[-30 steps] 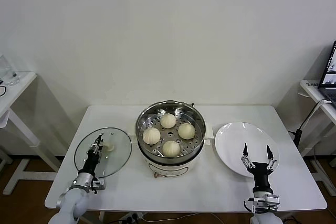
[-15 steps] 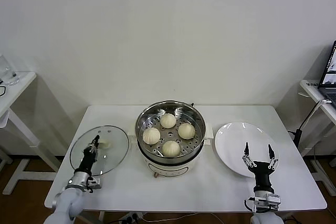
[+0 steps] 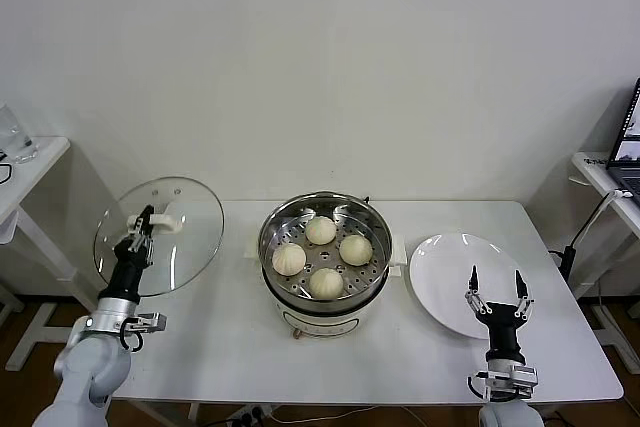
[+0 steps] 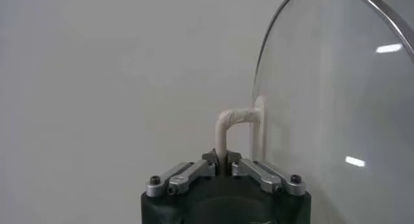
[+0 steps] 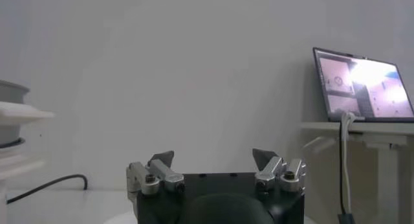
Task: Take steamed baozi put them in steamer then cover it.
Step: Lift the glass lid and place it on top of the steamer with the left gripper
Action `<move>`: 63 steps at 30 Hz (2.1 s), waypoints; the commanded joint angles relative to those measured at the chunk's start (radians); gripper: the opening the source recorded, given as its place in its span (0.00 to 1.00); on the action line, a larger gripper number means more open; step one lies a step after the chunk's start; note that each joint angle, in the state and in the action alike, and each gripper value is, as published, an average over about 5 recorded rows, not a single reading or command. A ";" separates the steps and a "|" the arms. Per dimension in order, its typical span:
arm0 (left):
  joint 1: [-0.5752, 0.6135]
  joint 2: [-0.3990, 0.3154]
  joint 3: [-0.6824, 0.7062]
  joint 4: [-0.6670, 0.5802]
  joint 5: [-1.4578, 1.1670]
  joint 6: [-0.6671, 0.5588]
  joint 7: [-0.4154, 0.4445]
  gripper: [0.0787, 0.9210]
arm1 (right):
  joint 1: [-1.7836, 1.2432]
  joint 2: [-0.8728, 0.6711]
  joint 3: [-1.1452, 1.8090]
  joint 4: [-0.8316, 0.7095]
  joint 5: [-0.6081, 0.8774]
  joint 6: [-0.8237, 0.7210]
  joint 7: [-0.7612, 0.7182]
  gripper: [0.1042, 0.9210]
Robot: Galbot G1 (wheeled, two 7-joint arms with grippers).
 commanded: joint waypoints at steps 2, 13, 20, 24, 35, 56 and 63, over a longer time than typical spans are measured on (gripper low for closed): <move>0.004 0.013 0.203 -0.399 -0.020 0.203 0.172 0.13 | 0.006 -0.002 0.011 -0.003 -0.001 -0.005 0.000 0.88; -0.176 -0.148 0.604 -0.314 0.129 0.528 0.472 0.13 | 0.040 0.000 -0.004 -0.034 -0.016 -0.074 0.000 0.88; -0.200 -0.237 0.643 -0.240 0.234 0.580 0.532 0.13 | 0.067 0.021 -0.014 -0.056 -0.038 -0.080 0.009 0.88; -0.203 -0.277 0.631 -0.193 0.259 0.572 0.528 0.13 | 0.072 0.034 -0.017 -0.056 -0.050 -0.099 0.012 0.88; -0.184 -0.324 0.650 -0.174 0.343 0.563 0.524 0.13 | 0.070 0.033 -0.027 -0.044 -0.051 -0.138 -0.004 0.88; -0.201 -0.403 0.690 -0.084 0.418 0.569 0.523 0.13 | 0.071 0.034 -0.022 -0.052 -0.055 -0.135 -0.009 0.88; -0.202 -0.419 0.687 -0.043 0.440 0.546 0.495 0.13 | 0.072 0.036 -0.022 -0.057 -0.059 -0.132 -0.010 0.88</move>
